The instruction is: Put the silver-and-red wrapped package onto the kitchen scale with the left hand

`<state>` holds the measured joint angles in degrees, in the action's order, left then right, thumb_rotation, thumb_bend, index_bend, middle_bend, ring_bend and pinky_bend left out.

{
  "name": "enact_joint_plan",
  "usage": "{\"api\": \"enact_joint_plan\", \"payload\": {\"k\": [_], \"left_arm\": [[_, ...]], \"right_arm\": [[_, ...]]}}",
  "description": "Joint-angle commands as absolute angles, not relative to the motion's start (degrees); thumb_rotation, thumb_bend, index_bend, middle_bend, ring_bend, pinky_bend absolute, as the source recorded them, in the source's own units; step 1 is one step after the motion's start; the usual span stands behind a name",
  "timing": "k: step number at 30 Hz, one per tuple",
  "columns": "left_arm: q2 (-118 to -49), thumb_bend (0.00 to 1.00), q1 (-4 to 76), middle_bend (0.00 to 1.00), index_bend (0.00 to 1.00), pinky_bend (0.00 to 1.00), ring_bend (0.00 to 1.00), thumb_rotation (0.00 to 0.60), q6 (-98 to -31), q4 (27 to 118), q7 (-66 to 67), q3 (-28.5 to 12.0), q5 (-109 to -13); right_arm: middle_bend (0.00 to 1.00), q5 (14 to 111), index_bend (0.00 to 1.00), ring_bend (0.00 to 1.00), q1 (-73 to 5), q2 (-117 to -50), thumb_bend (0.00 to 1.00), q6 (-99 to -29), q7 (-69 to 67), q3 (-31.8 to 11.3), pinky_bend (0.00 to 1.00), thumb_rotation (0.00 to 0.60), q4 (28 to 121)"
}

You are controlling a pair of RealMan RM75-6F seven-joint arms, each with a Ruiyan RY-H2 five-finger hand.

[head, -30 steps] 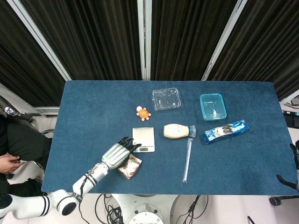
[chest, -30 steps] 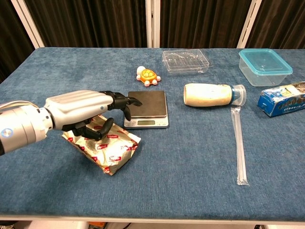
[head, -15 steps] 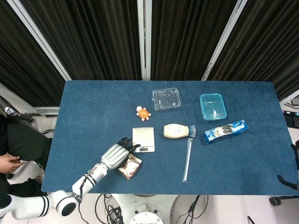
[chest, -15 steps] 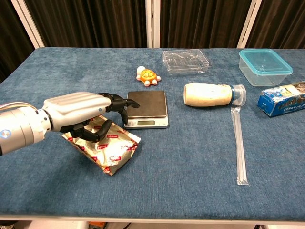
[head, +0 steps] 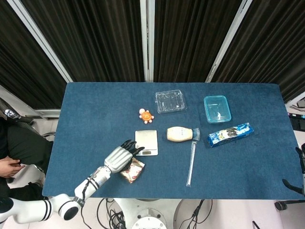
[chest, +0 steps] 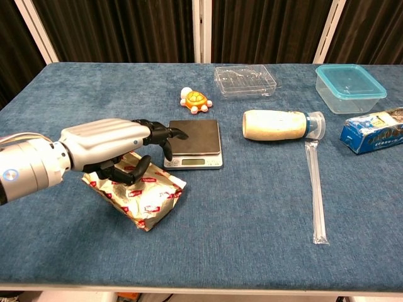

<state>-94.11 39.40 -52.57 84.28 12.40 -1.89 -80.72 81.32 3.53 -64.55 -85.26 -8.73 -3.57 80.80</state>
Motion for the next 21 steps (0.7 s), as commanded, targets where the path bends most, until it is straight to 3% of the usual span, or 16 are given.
{"api": "enact_joint_plan", "payload": {"k": [1,21], "left_arm": [[-94.1,0.76,39.6,0.25,0.06,0.00,0.00,0.600,-52.3,84.2,12.3,-2.0,-80.4],[-95.7,0.76,39.4,0.26,0.06,0.00,0.00,0.600,-51.2,82.0,11.8,-0.3,-80.2]], "right_arm": [[0.00,81.3,0.00,0.00,3.7,-64.4,0.03,-85.5,-8.6,-3.6,0.00,0.600,81.0],[0.00,80.9,0.00,0.00,3.6,-64.7,0.03,-85.0,-8.3,-3.5,0.00,0.600,81.0]]}}
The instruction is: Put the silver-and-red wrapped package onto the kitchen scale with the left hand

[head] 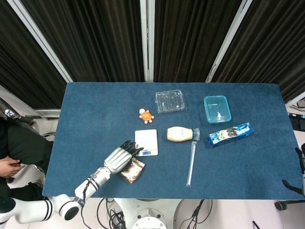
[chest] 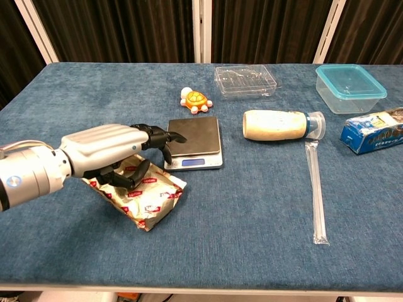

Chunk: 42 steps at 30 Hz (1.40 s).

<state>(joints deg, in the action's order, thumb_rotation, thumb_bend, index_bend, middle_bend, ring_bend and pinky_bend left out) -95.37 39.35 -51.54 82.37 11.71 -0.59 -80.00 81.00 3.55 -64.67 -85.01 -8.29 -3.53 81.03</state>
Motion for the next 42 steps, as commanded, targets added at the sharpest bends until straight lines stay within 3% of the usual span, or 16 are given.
{"api": "enact_joint_plan", "payload": {"k": [1,8,15,20,25,29,35,42], "left_arm": [[-95.9,0.76,39.5,0.26,0.06,0.00,0.00,0.600,-51.1,81.7,11.9,-0.1,-80.3],[-96.1,0.76,39.6,0.26,0.06,0.00,0.00,0.600,-51.9,81.4,12.4,-0.6,-80.7],[-92.8,0.74,38.6,0.19,0.06,0.00,0.00,0.600,-57.5,86.0,11.4,-2.5,-83.3],[-89.8,0.63,37.3,0.17,0.05,0.00,0.00,0.600,-61.7,89.7,11.4,-2.5,-85.8],[-84.5,0.38,35.6,0.16,0.04,0.00,0.00,0.600,-62.8,93.8,12.3,0.1,-87.5],[-79.6,0.24,34.8,0.14,0.02,0.00,0.00,0.600,-61.9,96.3,13.9,2.7,-88.4],[-76.3,0.20,33.8,0.10,0.00,0.00,0.00,0.600,-60.2,96.7,14.8,5.2,-88.4],[-78.8,0.18,33.2,0.06,0.00,0.00,0.00,0.600,-60.7,92.5,14.0,6.5,-91.9]], "right_arm": [[0.00,80.9,0.00,0.00,3.6,-64.8,0.03,-84.9,-8.4,-3.5,0.00,0.600,80.9],[0.00,80.8,0.00,0.00,3.7,-64.9,0.03,-85.1,-8.7,-3.6,0.00,0.600,80.7],[0.00,81.0,0.00,0.00,3.6,-65.0,0.03,-85.2,-8.8,-3.7,0.00,0.600,80.6],[0.00,81.2,0.00,0.00,3.7,-65.1,0.03,-85.3,-8.6,-3.5,0.00,0.600,80.7],[0.00,81.3,0.00,0.00,3.8,-64.9,0.03,-85.7,-8.5,-3.6,0.00,0.600,81.0],[0.00,81.4,0.00,0.00,3.7,-64.8,0.03,-86.0,-8.3,-3.8,0.00,0.600,81.3],[0.00,81.5,0.00,0.00,3.6,-64.5,0.03,-86.7,-7.7,-4.2,0.00,0.600,82.2],[0.00,81.6,0.00,0.00,3.8,-64.1,0.03,-87.3,-6.6,-4.3,0.00,0.600,83.3]]}}
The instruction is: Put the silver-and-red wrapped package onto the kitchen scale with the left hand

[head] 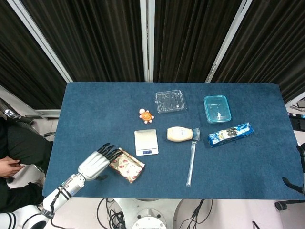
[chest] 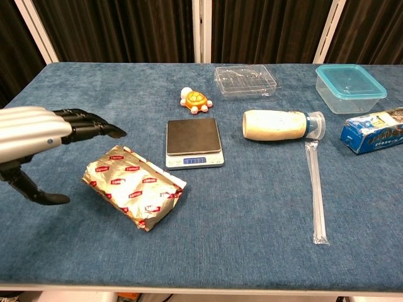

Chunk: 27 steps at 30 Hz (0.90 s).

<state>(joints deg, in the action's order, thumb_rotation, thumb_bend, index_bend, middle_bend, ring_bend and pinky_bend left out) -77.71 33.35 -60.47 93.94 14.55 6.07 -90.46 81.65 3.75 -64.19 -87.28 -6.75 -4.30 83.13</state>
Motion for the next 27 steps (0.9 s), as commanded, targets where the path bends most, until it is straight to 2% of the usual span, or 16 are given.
{"api": "enact_joint_plan", "payload": {"k": [1,5,10,17,19,22,27], "left_arm": [[-79.2,0.18,33.3,0.05,0.00,0.00,0.00,0.600,-60.8,92.1,13.8,6.5,-92.4],[-81.0,0.18,33.3,0.01,0.00,0.00,0.00,0.600,-62.2,89.4,12.9,6.2,-94.8],[-84.5,0.18,34.2,0.01,0.00,0.00,0.00,0.600,-61.8,85.1,11.3,5.6,-96.3],[-87.2,0.18,35.3,0.12,0.00,0.00,0.00,0.600,-57.8,81.1,11.6,4.6,-93.7],[-87.4,0.18,35.4,0.16,0.04,0.00,0.00,0.600,-57.1,81.0,12.7,4.5,-93.1],[-87.8,0.18,35.1,0.24,0.16,0.01,0.00,0.600,-57.1,80.8,13.2,4.4,-92.4],[-88.4,0.19,34.5,0.40,0.36,0.08,0.02,0.600,-57.6,80.8,14.9,3.8,-91.0]], "right_arm": [[0.00,81.6,0.00,0.00,3.8,-64.1,0.03,-87.3,-6.5,-4.2,0.00,0.600,83.4],[0.00,81.5,0.00,0.00,3.8,-64.0,0.03,-87.4,-5.9,-4.2,0.00,0.600,83.8],[0.00,81.5,0.00,0.00,3.6,-63.9,0.03,-87.0,-5.4,-4.3,0.00,0.600,84.3],[0.00,81.2,0.00,0.00,3.5,-63.6,0.03,-86.5,-5.4,-4.2,0.00,0.600,84.5],[0.00,80.9,0.00,0.00,3.5,-63.5,0.03,-86.3,-5.7,-4.2,0.00,0.600,84.3],[0.00,80.7,0.00,0.00,3.5,-63.6,0.03,-85.9,-6.0,-4.1,0.00,0.600,84.0],[0.00,80.7,0.00,0.00,3.4,-63.7,0.03,-85.5,-6.1,-3.9,0.00,0.600,83.8]]}}
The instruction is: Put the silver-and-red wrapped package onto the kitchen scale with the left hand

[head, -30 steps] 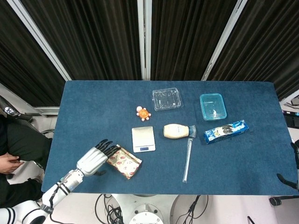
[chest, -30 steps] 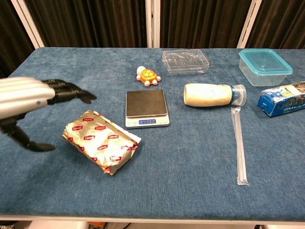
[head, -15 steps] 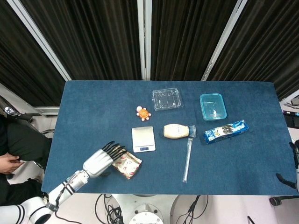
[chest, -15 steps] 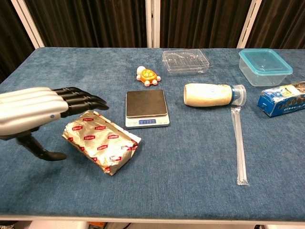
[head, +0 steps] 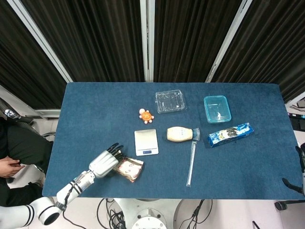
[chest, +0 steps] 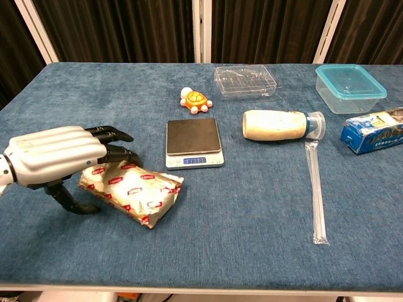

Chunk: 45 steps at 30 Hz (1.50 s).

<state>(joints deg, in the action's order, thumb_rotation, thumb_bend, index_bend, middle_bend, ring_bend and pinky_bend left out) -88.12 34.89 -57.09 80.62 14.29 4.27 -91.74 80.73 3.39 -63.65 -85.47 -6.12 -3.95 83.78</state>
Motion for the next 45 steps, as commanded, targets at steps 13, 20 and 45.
{"api": "enact_joint_plan", "payload": {"k": [13,20,45], "left_arm": [[-89.1,0.30,33.9,0.63,0.57,0.23,0.29,0.600,-63.8,82.2,10.5,-1.3,-89.9],[-91.1,0.30,37.4,0.64,0.58,0.23,0.29,0.600,-62.1,80.4,10.4,-7.2,-86.4],[-100.9,0.22,46.0,0.09,0.03,0.04,0.01,0.600,-50.0,66.9,5.0,-11.0,-76.9]], "right_arm": [[0.00,80.6,0.00,0.00,3.4,-64.0,0.03,-85.3,-6.4,-3.9,0.00,0.600,83.2],[0.00,80.5,0.00,0.00,3.4,-63.7,0.03,-85.6,-6.6,-4.2,0.00,0.600,83.4],[0.00,79.2,0.00,0.00,3.2,-64.0,0.03,-84.4,-9.1,-4.8,0.00,0.600,81.1]]}}
